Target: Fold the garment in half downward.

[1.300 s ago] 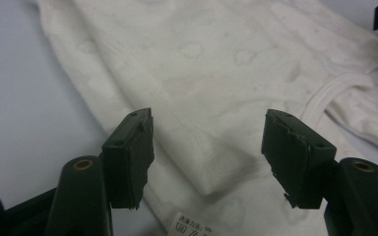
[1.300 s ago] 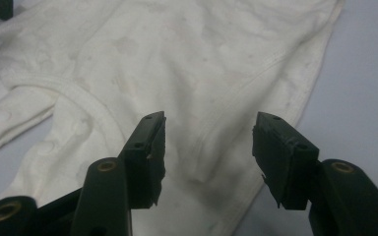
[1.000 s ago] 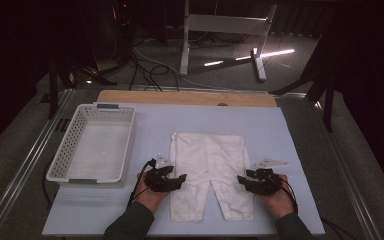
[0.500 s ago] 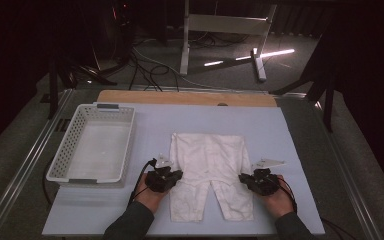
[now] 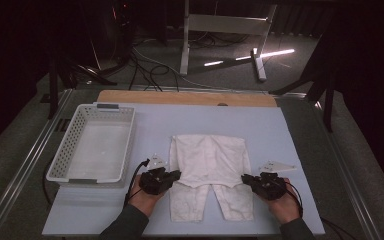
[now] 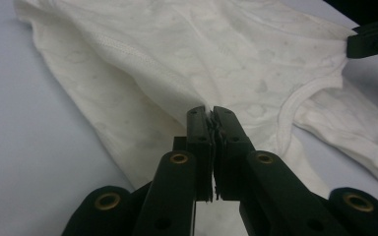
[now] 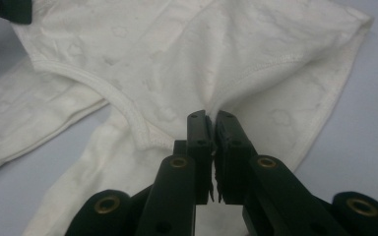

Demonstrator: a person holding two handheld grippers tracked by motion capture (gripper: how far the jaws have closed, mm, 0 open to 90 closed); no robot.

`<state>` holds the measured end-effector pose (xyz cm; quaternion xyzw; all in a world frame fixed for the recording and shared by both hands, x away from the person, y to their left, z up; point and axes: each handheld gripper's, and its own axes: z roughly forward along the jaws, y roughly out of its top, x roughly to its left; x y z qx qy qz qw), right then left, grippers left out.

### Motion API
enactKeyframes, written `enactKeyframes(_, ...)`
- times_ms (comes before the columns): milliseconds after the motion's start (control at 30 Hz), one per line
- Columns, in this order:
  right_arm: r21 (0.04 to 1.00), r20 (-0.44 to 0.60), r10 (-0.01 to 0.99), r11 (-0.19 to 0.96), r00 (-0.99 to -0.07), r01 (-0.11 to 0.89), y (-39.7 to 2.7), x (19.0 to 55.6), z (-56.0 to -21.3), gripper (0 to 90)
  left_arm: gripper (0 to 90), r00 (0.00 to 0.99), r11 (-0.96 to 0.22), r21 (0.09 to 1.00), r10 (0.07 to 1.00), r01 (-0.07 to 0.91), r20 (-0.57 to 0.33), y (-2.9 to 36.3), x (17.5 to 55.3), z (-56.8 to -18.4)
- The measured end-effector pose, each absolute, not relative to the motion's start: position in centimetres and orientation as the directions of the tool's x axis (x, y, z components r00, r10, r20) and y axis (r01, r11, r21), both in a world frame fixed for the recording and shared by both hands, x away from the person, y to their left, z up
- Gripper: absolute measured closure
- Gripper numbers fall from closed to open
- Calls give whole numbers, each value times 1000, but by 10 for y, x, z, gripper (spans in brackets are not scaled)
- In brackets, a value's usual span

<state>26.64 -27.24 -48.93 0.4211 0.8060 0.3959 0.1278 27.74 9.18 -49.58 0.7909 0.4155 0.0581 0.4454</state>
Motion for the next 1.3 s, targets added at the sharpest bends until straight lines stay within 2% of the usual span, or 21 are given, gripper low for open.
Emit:
enactKeyframes(367,777,137,745,329,-653,538,-281,233,-474,855,870,682,-257,761,662,596,-311,99,244,-483)
enactKeyframes(733,764,142,710,364,-690,532,-286,198,-482,849,857,709,-301,732,620,611,-337,101,216,-489)
enactKeyframes(767,761,146,703,370,-696,533,-286,198,-482,831,820,711,-305,731,619,610,-334,101,215,-490)
enactKeyframes(800,762,153,700,367,-698,535,-286,197,-483,784,732,709,-306,730,623,611,-331,101,216,-491)
enactKeyframes(833,758,158,693,371,-703,536,-286,198,-484,680,614,704,-299,733,628,611,-332,101,217,-491)
enactKeyframes(933,761,141,720,360,-680,539,-284,202,-483,403,420,687,-270,750,652,604,-319,101,226,-489)
enactKeyframes(1033,758,138,735,353,-664,549,-280,209,-483,309,320,678,-249,770,671,587,-300,102,235,-488)
enactKeyframes(1167,754,122,748,357,-652,551,-276,218,-484,257,229,675,-234,787,680,570,-286,104,245,-487)
enactKeyframes(1300,766,112,756,348,-645,541,-272,227,-481,218,178,674,-216,805,684,553,-280,106,253,-483)
